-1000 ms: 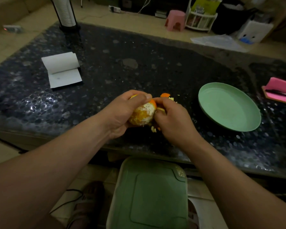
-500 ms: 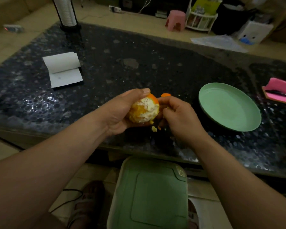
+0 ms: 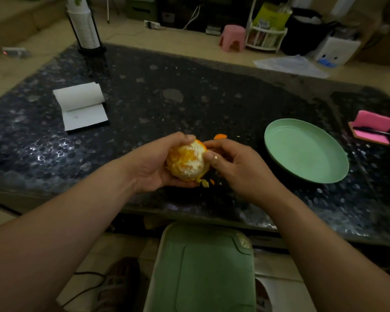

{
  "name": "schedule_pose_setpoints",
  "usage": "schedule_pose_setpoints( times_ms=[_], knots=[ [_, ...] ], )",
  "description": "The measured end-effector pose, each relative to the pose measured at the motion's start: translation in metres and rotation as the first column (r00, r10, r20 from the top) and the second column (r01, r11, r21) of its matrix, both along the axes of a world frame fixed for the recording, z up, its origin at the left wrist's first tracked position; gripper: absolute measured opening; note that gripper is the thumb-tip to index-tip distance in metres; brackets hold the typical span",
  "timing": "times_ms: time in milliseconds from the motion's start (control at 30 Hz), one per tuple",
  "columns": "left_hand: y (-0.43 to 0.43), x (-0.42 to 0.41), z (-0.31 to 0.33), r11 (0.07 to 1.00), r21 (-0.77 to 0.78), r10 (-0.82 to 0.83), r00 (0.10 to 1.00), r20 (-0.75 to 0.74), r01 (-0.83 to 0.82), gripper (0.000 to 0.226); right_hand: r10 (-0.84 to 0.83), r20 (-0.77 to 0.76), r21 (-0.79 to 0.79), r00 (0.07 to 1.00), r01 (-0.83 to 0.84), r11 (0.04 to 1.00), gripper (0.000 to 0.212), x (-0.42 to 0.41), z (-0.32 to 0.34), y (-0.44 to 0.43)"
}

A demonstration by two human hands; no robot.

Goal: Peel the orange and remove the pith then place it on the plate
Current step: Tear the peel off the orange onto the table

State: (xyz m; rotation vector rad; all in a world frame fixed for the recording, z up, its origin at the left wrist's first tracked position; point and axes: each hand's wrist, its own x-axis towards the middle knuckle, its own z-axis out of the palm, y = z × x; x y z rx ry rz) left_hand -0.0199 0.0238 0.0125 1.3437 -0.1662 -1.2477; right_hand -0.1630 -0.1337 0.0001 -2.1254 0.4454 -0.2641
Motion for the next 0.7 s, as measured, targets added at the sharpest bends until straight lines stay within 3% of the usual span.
schedule_pose_setpoints(
  times_ms=[233,367,567,700],
  knots=[
    [-0.004,-0.009,0.003,0.996,-0.031,-0.073,0.977,0.203,0.081,0.062,-0.042,0.008,-0.022,0.999,0.042,0.999,0.032,-0.007,0.002,-0.007],
    [-0.007,-0.012,0.0,0.997,-0.04,-0.046,0.936,0.35,0.065,0.089,-0.083,0.044,0.004,0.996,0.083,0.997,0.031,-0.009,0.006,-0.008],
    [-0.007,-0.017,-0.001,0.997,-0.067,0.008,0.845,0.535,0.033,0.081,-0.098,0.041,0.015,0.994,0.097,0.995,0.027,-0.007,0.008,-0.008],
    [-0.006,-0.014,0.0,0.999,-0.017,-0.014,0.821,0.571,0.029,0.08,-0.078,0.018,0.001,0.997,0.078,0.997,0.03,-0.008,0.01,-0.007]
  ],
)
